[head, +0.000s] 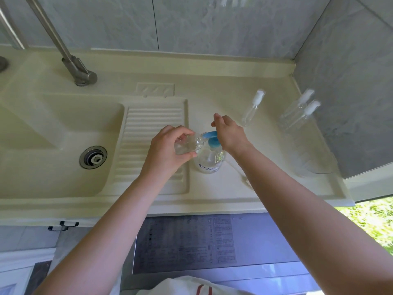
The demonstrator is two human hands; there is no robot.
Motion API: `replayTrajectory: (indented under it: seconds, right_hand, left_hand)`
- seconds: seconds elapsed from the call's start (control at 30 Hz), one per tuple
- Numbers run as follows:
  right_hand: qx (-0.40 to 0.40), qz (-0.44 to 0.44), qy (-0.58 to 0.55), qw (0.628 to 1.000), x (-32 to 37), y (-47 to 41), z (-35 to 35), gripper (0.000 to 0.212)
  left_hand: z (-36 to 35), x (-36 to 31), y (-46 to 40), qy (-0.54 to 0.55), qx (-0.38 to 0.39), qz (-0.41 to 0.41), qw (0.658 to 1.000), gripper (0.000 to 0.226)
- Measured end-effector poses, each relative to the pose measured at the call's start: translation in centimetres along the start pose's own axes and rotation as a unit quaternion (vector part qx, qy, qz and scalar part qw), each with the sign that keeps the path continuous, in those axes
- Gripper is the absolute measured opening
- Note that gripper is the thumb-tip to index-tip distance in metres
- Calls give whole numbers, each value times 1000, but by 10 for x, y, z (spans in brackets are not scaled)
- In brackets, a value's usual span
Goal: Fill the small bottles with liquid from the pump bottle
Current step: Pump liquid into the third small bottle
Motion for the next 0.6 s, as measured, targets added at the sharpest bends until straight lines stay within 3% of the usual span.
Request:
replayTrajectory:
  seconds: [0.3, 0.47, 0.6]
  right_hand:
    - [-52, 15, -12, 998, 6, 7, 0, 34]
    - [-5, -27, -60, 998, 0, 5, 3, 44]
    - [11, -13, -94, 995, -4, 9, 6, 40]
  left_hand:
    - [-4, 1, 1, -5, 0, 4, 1000, 50]
    - [-1, -1, 0, 2, -3, 2, 1000, 50]
    - [0, -3, 1, 8, -7, 1, 1000, 49]
Point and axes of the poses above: each hand's wrist, its own y-axis away from the middle knuckle, its own z-axis out of the back of the hand, x = y × z, the point moved 8 cm from there along -y, towards the middle knuckle, and after that the axes turned 6 degrees about z, right-handed, at the moved point
